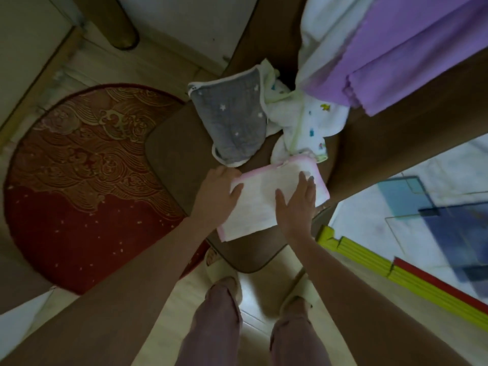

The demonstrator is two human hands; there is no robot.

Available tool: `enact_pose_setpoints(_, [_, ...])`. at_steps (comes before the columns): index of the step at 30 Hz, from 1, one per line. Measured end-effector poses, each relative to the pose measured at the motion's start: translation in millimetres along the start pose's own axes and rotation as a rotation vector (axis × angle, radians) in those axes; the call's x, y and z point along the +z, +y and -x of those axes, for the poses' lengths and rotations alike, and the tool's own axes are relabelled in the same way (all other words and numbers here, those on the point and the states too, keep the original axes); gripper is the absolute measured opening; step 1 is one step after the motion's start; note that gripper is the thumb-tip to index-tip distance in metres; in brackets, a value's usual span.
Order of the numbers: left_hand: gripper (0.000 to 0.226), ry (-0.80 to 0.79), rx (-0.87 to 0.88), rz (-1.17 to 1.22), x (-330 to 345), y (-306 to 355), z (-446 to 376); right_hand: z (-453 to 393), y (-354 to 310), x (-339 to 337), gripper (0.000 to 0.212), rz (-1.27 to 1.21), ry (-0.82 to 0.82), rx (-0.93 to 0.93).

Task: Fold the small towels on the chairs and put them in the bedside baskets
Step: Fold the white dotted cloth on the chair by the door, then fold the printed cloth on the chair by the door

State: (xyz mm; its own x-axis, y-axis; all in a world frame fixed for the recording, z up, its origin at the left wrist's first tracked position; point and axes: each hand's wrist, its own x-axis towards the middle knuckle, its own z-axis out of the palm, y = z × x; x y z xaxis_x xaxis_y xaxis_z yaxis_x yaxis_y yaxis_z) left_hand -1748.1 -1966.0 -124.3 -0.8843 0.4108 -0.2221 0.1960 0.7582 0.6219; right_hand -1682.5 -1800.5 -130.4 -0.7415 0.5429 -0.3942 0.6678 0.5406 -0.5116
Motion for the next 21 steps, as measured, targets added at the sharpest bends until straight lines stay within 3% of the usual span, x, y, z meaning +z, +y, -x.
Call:
enact_pose_setpoints(4, [0.029, 0.027, 0.204, -0.028, 2.7, 10.3, -49.2, -24.7, 5.5, 19.5, 0.073, -0.012, 0.013, 0.144])
enact_pose_setpoints(7, [0.034, 0.114, 0.238, -0.017, 12.4, 19.8, -82.4, -49.7, 13.7, 16.9, 0.073, 0.063, 0.031, 0.088])
enact_pose_setpoints(10, [0.048, 0.162, 0.203, 0.028, 24.0, 28.4, -114.7, -63.3, 21.8, 12.3, 0.073, 0.114, 0.018, 0.006])
enact_pose_setpoints(15, [0.078, 0.068, 0.167, -0.093, 41.9, 24.3, -164.0, -67.6, 24.5, 13.4, 0.079, 0.177, 0.008, -0.005])
enact_pose_setpoints(18, [0.068, 0.033, 0.112, -0.126, 47.7, 14.1, -178.5, -68.2, 21.8, 13.3, 0.085, 0.228, -0.019, -0.007])
enact_pose_setpoints(21, [0.065, 0.075, 0.047, 0.092, 36.5, 3.6, -174.6, -70.1, 18.1, 12.3, 0.087, 0.270, -0.038, 0.002])
